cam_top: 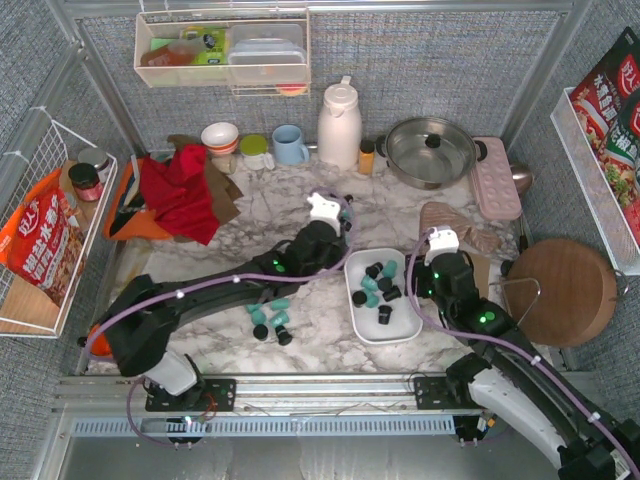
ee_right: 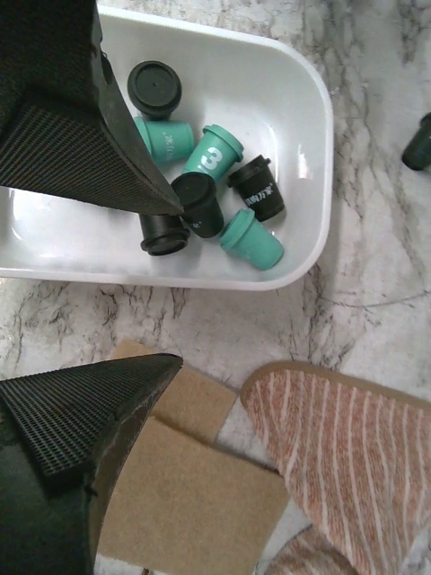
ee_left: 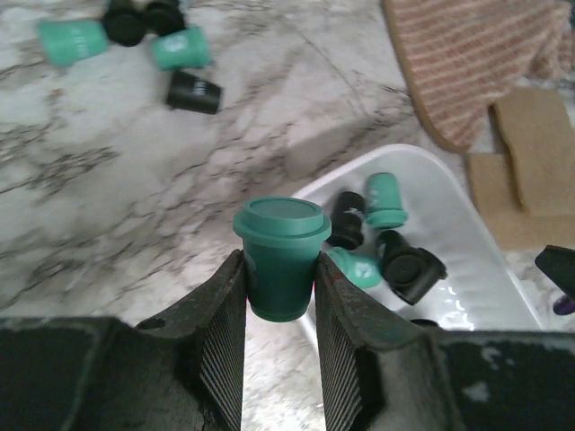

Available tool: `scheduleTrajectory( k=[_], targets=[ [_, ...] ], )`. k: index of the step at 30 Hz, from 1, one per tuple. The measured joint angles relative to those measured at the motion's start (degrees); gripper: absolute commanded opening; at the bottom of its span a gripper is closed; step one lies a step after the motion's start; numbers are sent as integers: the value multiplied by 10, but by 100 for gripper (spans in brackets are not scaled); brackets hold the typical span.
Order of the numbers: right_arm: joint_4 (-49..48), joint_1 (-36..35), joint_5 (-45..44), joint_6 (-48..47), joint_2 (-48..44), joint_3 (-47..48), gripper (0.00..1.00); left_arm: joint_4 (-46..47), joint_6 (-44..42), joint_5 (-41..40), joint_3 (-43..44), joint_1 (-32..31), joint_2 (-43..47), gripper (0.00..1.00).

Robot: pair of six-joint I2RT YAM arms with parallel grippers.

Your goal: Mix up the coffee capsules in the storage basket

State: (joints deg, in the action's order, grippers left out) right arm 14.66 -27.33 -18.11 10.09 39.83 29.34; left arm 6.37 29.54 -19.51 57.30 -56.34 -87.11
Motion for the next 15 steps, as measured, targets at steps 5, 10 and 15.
scheduleTrajectory(
  k=[5,10,15],
  targets=[
    [-14,0,-25,8,-38,-18,68,-3,-6,3,77,-39,-81,42],
    [-20,0,-31,13,-45,-26,69,-15,6,0,105,-59,-113,56],
    [-20,0,-35,14,-46,-26,70,-21,27,-2,88,-61,-114,64]
  ],
)
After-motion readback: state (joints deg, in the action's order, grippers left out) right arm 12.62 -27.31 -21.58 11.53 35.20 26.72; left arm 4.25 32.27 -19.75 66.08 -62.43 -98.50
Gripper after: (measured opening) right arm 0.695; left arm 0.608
